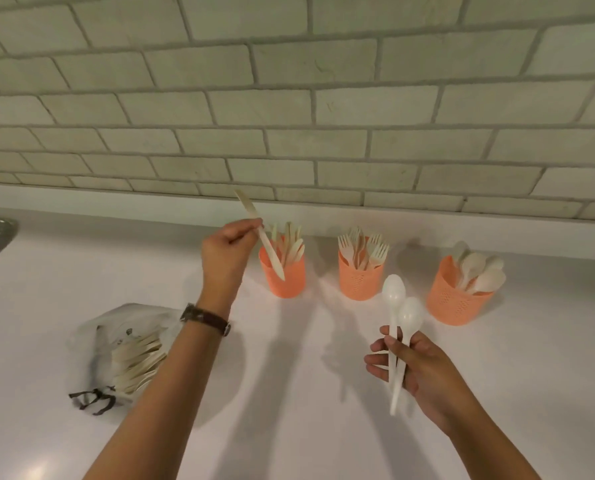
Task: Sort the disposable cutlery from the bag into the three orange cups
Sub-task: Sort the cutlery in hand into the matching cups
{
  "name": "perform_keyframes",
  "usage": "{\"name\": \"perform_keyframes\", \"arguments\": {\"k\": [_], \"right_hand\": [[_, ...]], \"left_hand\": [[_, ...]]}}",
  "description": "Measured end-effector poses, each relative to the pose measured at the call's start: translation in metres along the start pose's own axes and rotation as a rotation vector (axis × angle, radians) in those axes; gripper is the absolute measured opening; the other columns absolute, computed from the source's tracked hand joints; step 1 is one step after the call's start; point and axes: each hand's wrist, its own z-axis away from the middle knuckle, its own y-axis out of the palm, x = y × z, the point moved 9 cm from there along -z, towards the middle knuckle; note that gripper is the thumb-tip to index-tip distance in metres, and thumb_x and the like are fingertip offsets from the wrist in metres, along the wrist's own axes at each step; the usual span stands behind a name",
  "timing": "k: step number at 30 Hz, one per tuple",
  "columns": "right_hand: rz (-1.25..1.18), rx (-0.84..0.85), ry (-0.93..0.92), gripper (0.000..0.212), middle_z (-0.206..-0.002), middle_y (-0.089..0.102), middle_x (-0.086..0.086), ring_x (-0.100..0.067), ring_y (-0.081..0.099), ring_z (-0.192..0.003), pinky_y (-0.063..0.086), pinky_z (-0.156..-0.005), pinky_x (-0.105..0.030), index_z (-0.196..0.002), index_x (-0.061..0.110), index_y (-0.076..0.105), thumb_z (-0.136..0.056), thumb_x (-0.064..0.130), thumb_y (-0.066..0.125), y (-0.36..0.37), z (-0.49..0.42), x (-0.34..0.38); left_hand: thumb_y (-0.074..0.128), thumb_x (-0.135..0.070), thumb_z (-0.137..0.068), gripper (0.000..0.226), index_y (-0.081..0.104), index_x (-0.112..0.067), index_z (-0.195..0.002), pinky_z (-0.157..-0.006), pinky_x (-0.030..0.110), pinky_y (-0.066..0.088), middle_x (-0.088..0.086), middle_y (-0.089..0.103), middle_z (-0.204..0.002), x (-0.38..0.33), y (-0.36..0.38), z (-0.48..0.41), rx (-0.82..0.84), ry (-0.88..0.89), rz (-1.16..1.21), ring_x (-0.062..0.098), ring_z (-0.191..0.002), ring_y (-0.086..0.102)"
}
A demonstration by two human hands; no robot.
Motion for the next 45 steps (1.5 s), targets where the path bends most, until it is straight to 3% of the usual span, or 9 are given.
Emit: {"name": "perform_keyframes", "arguments": {"k": [5, 13, 18, 25, 28, 31, 37, 41, 45], "right_hand": [[-0.013, 0.015, 0.011, 0.014, -0.078, 0.063, -0.018, -0.034, 0.065, -0.071, 0.06, -0.065, -0.039, -0.103, 0.0, 0.057, -0.092, -0.001, 0.049, 0.005, -0.001, -0.003], [-0.021, -0.027, 0.005, 0.016, -0.078, 0.063, -0.016, -0.031, 0.065, -0.071, 0.059, -0.069, -0.039, -0.104, -0.002, 0.06, -0.091, -0.002, 0.052, 0.0, 0.001, 0.002], [-0.043, -0.061, -0.032, 0.016, -0.073, 0.064, -0.014, -0.027, 0.065, -0.068, 0.059, -0.069, -0.037, -0.101, -0.003, 0.065, -0.089, -0.003, 0.055, -0.006, 0.006, 0.013], [0.147, -0.097, -0.077, 0.019, -0.071, 0.06, -0.008, -0.021, 0.05, -0.052, 0.051, -0.057, -0.036, -0.108, 0.011, 0.064, -0.094, 0.018, 0.053, -0.012, 0.018, 0.022], [0.222, -0.136, -0.088, 0.026, -0.064, 0.055, -0.003, -0.014, 0.034, -0.043, 0.029, -0.044, -0.024, -0.103, -0.001, 0.057, -0.096, 0.023, 0.051, -0.018, 0.023, 0.021], [0.268, -0.143, -0.089, 0.025, -0.065, 0.053, -0.002, -0.01, 0.03, -0.041, 0.023, -0.043, -0.021, -0.091, 0.003, 0.057, -0.098, 0.025, 0.046, -0.022, 0.03, 0.023], [0.43, -0.112, -0.16, 0.024, -0.083, 0.067, -0.006, -0.012, 0.05, -0.052, 0.041, -0.053, -0.022, -0.104, 0.011, 0.057, -0.101, 0.017, 0.035, -0.032, 0.037, 0.027], [0.324, -0.346, -0.221, 0.012, -0.093, 0.072, -0.003, -0.02, 0.064, -0.083, 0.047, -0.072, -0.027, -0.098, 0.013, 0.052, -0.1, 0.016, 0.04, -0.074, 0.037, 0.034], [0.372, -0.597, -0.265, 0.018, -0.09, 0.067, -0.003, -0.02, 0.055, -0.078, 0.041, -0.069, -0.029, -0.074, 0.021, 0.056, -0.092, 0.018, 0.058, -0.13, 0.051, 0.048]], "left_hand": [[0.053, 0.006, -0.084, 0.026, 0.07, -0.002, -0.103, -0.079, -0.003, 0.039, 0.008, 0.061, -0.111, 0.015, 0.018, -0.027, -0.066, 0.193, -0.323, 0.01, -0.095, 0.056], [0.048, 0.002, -0.082, 0.033, 0.072, -0.014, -0.099, -0.075, 0.018, 0.042, 0.001, 0.07, -0.107, 0.063, 0.042, -0.026, 0.07, 0.19, -0.594, 0.018, -0.094, 0.064], [0.058, -0.007, -0.081, 0.026, 0.073, -0.028, -0.085, -0.063, 0.011, 0.041, -0.007, 0.073, -0.091, 0.034, 0.043, 0.018, -0.024, 0.15, -0.449, 0.001, -0.07, 0.06], [0.067, -0.011, -0.08, 0.031, 0.071, -0.04, -0.07, -0.071, 0.023, 0.053, -0.022, 0.071, -0.077, 0.04, 0.123, 0.125, 0.442, -0.13, -0.231, 0.002, -0.065, 0.061], [0.07, -0.019, -0.078, 0.019, 0.073, -0.036, -0.071, -0.062, 0.012, 0.046, -0.019, 0.072, -0.073, 0.041, 0.141, 0.152, 0.503, -0.192, -0.197, 0.003, -0.057, 0.055], [0.074, -0.027, -0.075, 0.009, 0.072, -0.033, -0.068, -0.056, 0.021, 0.045, -0.012, 0.067, -0.057, 0.042, 0.149, 0.164, 0.484, -0.247, -0.154, 0.01, -0.051, 0.047], [0.071, -0.018, -0.079, 0.029, 0.071, -0.037, -0.057, -0.061, 0.02, 0.051, -0.006, 0.07, -0.061, 0.044, 0.164, 0.171, 0.532, -0.27, -0.096, 0.004, -0.058, 0.059], [0.073, -0.011, -0.077, 0.017, 0.07, -0.024, -0.066, -0.06, 0.021, 0.049, -0.01, 0.066, -0.058, 0.044, 0.172, 0.158, 0.462, -0.311, -0.033, 0.005, -0.056, 0.057], [0.071, -0.013, -0.079, 0.015, 0.068, -0.021, -0.066, -0.064, 0.02, 0.046, -0.014, 0.062, -0.058, 0.02, 0.201, 0.12, 0.407, -0.137, -0.063, -0.005, -0.053, 0.052]]}}
